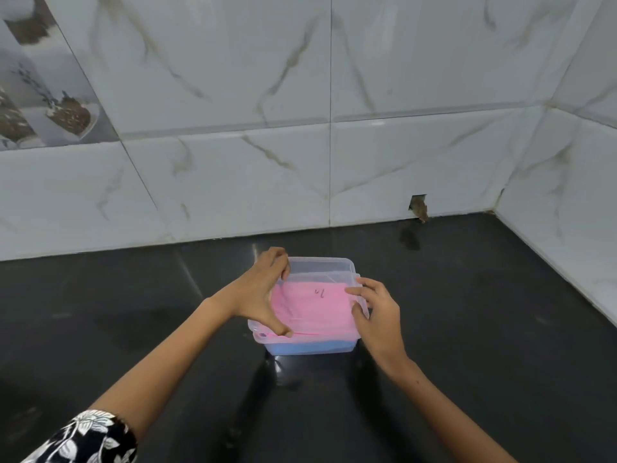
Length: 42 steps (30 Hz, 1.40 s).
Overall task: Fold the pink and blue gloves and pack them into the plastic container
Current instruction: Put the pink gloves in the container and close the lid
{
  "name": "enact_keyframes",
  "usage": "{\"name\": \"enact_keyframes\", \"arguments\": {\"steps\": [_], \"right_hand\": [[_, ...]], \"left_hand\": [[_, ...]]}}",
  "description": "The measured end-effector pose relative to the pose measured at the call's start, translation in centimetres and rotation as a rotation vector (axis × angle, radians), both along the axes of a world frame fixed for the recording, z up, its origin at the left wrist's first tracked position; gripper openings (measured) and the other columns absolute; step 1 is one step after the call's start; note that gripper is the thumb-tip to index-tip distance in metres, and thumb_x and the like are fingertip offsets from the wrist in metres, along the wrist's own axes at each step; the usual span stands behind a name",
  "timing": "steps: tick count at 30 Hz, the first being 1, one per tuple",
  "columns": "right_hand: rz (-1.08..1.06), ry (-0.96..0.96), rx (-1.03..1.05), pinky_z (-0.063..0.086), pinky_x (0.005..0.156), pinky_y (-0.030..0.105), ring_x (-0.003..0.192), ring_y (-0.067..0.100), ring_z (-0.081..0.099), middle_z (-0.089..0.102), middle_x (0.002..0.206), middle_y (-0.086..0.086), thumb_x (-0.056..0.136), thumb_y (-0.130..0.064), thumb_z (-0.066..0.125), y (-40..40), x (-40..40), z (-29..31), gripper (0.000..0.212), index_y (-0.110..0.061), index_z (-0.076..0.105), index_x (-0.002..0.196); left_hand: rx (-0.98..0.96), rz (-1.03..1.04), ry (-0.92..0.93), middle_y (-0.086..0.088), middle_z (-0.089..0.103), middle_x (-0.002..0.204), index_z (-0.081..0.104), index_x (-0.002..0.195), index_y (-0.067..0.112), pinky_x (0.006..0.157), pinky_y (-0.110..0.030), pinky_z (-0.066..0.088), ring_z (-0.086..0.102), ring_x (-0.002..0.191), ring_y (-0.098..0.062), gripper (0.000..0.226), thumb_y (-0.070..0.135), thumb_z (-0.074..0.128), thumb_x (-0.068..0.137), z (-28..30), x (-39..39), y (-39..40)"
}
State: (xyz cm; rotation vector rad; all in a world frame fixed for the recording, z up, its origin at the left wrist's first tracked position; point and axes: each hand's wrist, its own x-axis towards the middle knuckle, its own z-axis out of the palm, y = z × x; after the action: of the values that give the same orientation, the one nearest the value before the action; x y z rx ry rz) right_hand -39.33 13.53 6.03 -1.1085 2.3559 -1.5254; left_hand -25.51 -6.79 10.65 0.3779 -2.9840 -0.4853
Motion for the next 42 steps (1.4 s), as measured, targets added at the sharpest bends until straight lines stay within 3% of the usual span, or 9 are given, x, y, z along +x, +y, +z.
{"name": "enact_keyframes", "arguments": {"steps": [11,14,17,20,22,26,34,38,42], "right_hand": [[-0.022,0.164,0.149,0.039,0.093,0.019,0.12,0.017,0.046,0.054,0.132,0.003,0.083,0.005,0.06,0.8,1.0,-1.6,0.031,-0.016,0.068,0.104],[-0.025,0.262,0.208,0.042,0.098,0.031,0.124,0.022,0.046,0.054,0.134,0.006,0.084,0.0,0.061,0.6,1.0,-1.5,0.03,-0.016,0.067,0.109],[0.032,0.409,0.35,0.028,0.111,0.045,0.134,0.028,0.039,0.046,0.143,0.008,0.09,-0.015,0.058,-0.4,1.1,-1.3,0.029,-0.018,0.063,0.118],[0.151,0.504,0.522,0.007,0.117,0.048,0.144,0.022,0.018,0.027,0.155,0.003,0.097,-0.033,0.042,-2.1,1.5,-1.3,0.039,-0.027,0.047,0.135],[0.216,0.547,0.6,0.003,0.117,0.048,0.146,0.02,0.01,0.017,0.158,0.001,0.098,-0.042,0.035,-3.4,1.6,-1.2,0.046,-0.03,0.036,0.142],[0.343,0.54,0.684,0.002,0.117,0.049,0.147,0.021,0.002,0.006,0.16,0.0,0.098,-0.048,0.028,-5.3,1.4,-1.0,0.051,-0.032,0.022,0.146],[0.404,0.584,0.729,0.003,0.116,0.051,0.147,0.025,0.005,0.006,0.16,0.001,0.098,-0.049,0.022,-6.2,1.0,-1.4,0.052,-0.035,0.016,0.147],[0.414,0.584,0.726,0.004,0.116,0.05,0.147,0.025,0.006,0.008,0.16,0.001,0.097,-0.051,0.022,-6.2,0.8,-1.6,0.052,-0.036,0.016,0.147],[0.406,0.579,0.688,0.003,0.117,0.048,0.147,0.023,0.006,0.008,0.16,-0.001,0.097,-0.052,0.023,-6.0,0.6,-2.2,0.053,-0.037,0.017,0.147]], "left_hand": [[0.127,-0.017,-0.018,0.006,0.031,0.127,0.035,0.103,0.024,0.095,-0.027,0.042,0.039,0.114,-0.014,0.088,0.059,0.086,0.04,-2.4,0.8,0.4],[0.123,0.031,0.026,0.005,0.035,0.14,0.037,0.128,0.025,0.105,-0.015,0.022,0.03,0.129,-0.009,0.111,0.069,0.083,0.037,-2.4,1.3,-0.1],[0.207,0.215,0.061,0.004,0.028,0.154,0.028,0.145,0.025,0.118,-0.036,0.019,0.022,0.143,-0.014,0.124,0.069,0.081,0.043,-2.8,2.6,-0.2],[0.253,0.479,0.231,0.001,0.045,0.145,0.041,0.14,0.021,0.11,-0.037,0.032,0.041,0.132,-0.018,0.104,0.06,0.082,0.053,-4.6,3.9,1.0],[0.314,0.651,0.378,0.0,0.058,0.13,0.054,0.131,0.019,0.097,-0.031,0.038,0.05,0.119,-0.019,0.082,0.052,0.082,0.061,-5.7,4.4,2.4],[0.398,0.803,0.49,-0.005,0.065,0.117,0.065,0.12,0.018,0.092,-0.036,0.047,0.056,0.11,-0.022,0.052,0.043,0.075,0.075,-6.6,4.4,4.1],[0.398,0.908,0.477,-0.01,0.071,0.103,0.073,0.103,0.009,0.079,-0.046,0.053,0.062,0.098,-0.029,0.031,0.032,0.068,0.084,-5.9,3.5,4.3],[0.595,0.985,0.479,-0.004,0.076,0.089,0.075,0.098,0.014,0.076,-0.041,0.057,0.069,0.083,-0.02,0.023,0.023,0.072,0.078,-5.6,3.2,3.9],[0.76,1.023,0.527,-0.004,0.076,0.092,0.075,0.098,0.012,0.081,-0.041,0.058,0.07,0.083,-0.016,0.024,0.018,0.075,0.075,-5.9,3.2,3.9]]}}
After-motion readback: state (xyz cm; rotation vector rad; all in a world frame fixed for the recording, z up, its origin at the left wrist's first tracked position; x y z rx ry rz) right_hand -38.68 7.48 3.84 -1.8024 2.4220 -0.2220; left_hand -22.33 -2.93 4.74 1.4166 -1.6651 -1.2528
